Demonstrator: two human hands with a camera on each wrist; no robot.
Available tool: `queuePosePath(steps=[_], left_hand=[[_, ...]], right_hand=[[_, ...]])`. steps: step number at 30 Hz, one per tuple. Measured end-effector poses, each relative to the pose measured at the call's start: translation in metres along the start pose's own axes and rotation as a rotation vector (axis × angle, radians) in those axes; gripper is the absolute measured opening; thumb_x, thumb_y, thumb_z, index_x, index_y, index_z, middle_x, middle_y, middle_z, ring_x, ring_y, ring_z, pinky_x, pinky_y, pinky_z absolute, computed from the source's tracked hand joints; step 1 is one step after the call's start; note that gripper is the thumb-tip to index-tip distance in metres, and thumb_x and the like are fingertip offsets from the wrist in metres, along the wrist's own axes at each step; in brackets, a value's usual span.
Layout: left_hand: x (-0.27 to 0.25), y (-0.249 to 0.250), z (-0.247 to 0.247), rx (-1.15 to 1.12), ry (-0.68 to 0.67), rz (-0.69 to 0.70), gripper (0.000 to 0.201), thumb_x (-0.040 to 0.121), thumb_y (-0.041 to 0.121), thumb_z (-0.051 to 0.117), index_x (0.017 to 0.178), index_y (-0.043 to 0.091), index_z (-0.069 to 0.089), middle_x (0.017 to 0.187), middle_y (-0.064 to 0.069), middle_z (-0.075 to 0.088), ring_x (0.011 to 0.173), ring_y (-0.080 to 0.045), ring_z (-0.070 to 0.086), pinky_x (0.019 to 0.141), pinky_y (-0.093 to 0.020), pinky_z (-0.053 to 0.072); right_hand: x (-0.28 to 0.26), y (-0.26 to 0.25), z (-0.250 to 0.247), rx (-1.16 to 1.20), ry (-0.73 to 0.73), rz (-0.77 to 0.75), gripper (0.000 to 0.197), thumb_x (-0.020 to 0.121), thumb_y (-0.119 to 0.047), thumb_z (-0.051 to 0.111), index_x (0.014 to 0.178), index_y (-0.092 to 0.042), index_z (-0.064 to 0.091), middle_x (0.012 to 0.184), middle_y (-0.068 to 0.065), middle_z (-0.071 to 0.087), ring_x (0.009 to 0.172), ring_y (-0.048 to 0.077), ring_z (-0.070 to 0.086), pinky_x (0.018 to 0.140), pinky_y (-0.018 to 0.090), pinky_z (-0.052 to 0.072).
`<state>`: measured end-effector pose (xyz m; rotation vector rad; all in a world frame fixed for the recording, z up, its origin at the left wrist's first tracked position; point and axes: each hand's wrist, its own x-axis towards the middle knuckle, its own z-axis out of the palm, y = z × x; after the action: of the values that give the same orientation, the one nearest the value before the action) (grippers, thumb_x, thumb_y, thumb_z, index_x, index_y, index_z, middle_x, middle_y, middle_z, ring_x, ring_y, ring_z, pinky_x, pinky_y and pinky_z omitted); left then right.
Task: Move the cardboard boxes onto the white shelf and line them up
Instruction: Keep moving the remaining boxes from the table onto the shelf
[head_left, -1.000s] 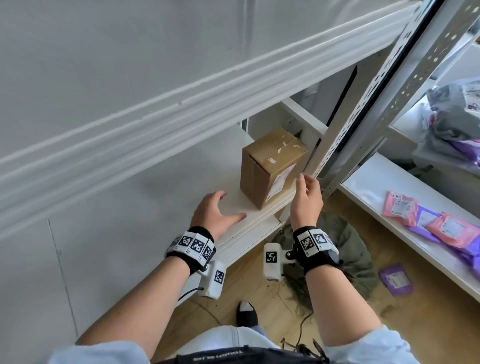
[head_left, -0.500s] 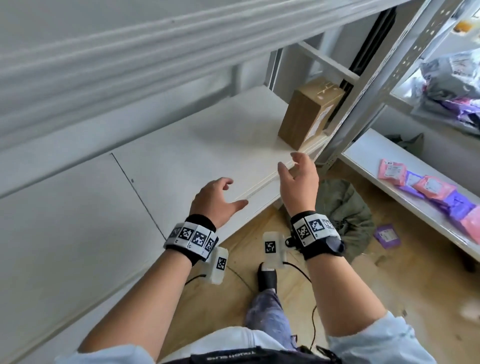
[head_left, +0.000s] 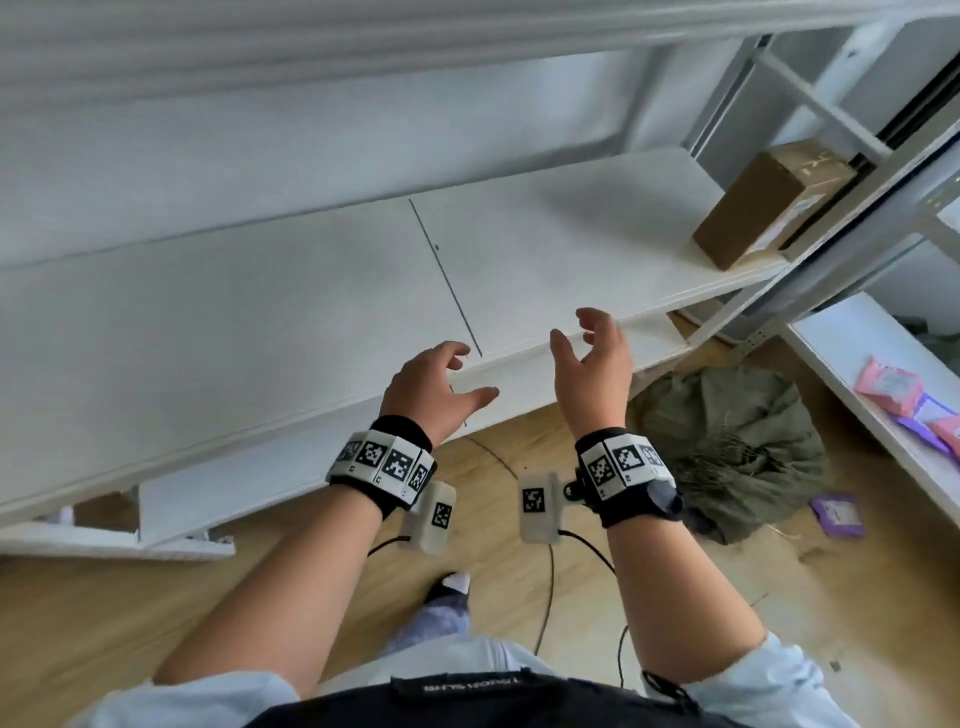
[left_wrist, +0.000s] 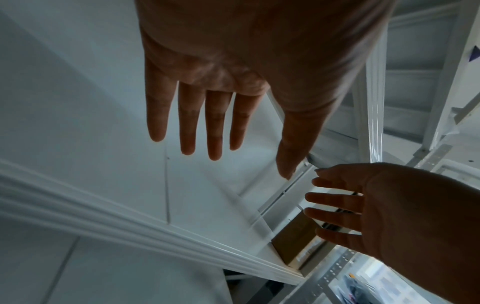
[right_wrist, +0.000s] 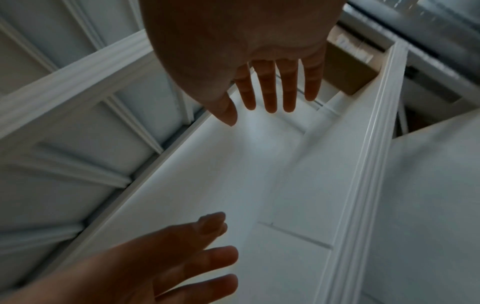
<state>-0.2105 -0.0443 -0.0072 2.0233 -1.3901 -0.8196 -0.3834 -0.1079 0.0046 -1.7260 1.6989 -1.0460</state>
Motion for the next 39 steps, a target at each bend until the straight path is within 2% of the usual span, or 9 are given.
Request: queuePosePath(steps=[6,17,21,25,27,29,30,34,39], left_hand=[[-0.08,-0.06,-0.044,0.031,0.137,-0.129,0.064,0.076,0.05,0.079,0.132,0.029,0.055,0.124,0.008,0.061,0.118,-0.014,0.056,0.101,-0.037,0.046],[-0.198,-0.16,-0.153,0.04,0.316,-0.238,0.068,0.078,0.05,0.078,0.136,0.028,0.05,0.128,0.007,0.058,0.121,-0.014,0.054,0.099,-0.032,0.044],[-0.231,-0.214,-0.21,0.062,0.337,-0.238,0.07,0.079,0.051,0.076,0.139,0.028,0.047,0.132,0.005,0.056,0.123,-0.015,0.053,0.101,-0.035,0.044],[-0.267,-0.284,-0.283,0.055,0.356,-0.268,0.072,0.08,0.05,0.075,0.141,0.026,0.046,0.135,0.003,0.055,0.121,-0.017,0.054,0.101,-0.036,0.046],[-0.287,-0.321,-0.321,0.077,0.362,-0.274,0.073,0.081,0.049,0.075,0.142,0.023,0.045,0.135,0.001,0.055,0.118,-0.018,0.055,0.096,-0.034,0.049],[-0.307,-0.354,-0.358,0.109,0.359,-0.266,0.071,0.081,0.049,0.076,0.14,0.023,0.047,0.132,0.003,0.057,0.11,-0.014,0.056,0.081,-0.024,0.05],[-0.316,-0.37,-0.376,0.111,0.363,-0.271,0.069,0.08,0.05,0.076,0.138,0.024,0.048,0.132,0.005,0.057,0.11,-0.012,0.055,0.079,-0.021,0.048],[-0.341,-0.421,-0.433,0.079,0.381,-0.332,0.074,0.081,0.048,0.075,0.143,0.026,0.043,0.141,0.003,0.051,0.128,-0.019,0.048,0.103,-0.04,0.045],[-0.343,-0.461,-0.471,0.004,0.417,-0.354,0.075,0.082,0.047,0.075,0.145,0.025,0.041,0.142,0.002,0.05,0.128,-0.019,0.047,0.102,-0.037,0.043]], right_hand=[[-0.072,-0.033,0.043,0.069,-0.146,-0.136,0.037,0.093,-0.023,0.063,0.127,-0.01,0.057,0.124,0.006,0.06,0.112,0.022,0.056,0.09,0.03,0.043],[-0.205,-0.132,0.117,0.057,-0.32,-0.384,0.038,0.091,-0.023,0.065,0.125,-0.009,0.058,0.124,0.009,0.06,0.111,0.028,0.059,0.089,0.041,0.049],[-0.264,-0.18,0.165,0.02,-0.376,-0.505,0.048,0.082,-0.019,0.073,0.127,-0.008,0.057,0.123,0.01,0.06,0.11,0.031,0.059,0.09,0.044,0.05],[-0.332,-0.239,0.225,0.008,-0.43,-0.51,0.065,0.078,-0.017,0.076,0.136,-0.012,0.048,0.129,0.009,0.056,0.118,0.029,0.055,0.095,0.041,0.048],[-0.37,-0.271,0.256,-0.002,-0.45,-0.517,0.069,0.076,-0.016,0.077,0.138,-0.012,0.047,0.13,0.009,0.056,0.118,0.029,0.054,0.095,0.042,0.048],[-0.405,-0.302,0.284,-0.012,-0.466,-0.531,0.071,0.074,-0.016,0.078,0.138,-0.012,0.047,0.129,0.01,0.056,0.117,0.029,0.055,0.094,0.043,0.05],[-0.422,-0.316,0.297,-0.016,-0.477,-0.535,0.071,0.073,-0.015,0.078,0.137,-0.012,0.047,0.129,0.01,0.056,0.116,0.03,0.056,0.094,0.043,0.05],[-0.471,-0.363,0.336,-0.049,-0.518,-0.564,0.071,0.073,-0.017,0.079,0.137,-0.012,0.048,0.129,0.01,0.057,0.114,0.029,0.057,0.094,0.042,0.051],[-0.495,-0.402,0.374,-0.072,-0.557,-0.577,0.064,0.076,-0.018,0.079,0.133,-0.013,0.051,0.125,0.007,0.058,0.111,0.026,0.057,0.093,0.034,0.049]])
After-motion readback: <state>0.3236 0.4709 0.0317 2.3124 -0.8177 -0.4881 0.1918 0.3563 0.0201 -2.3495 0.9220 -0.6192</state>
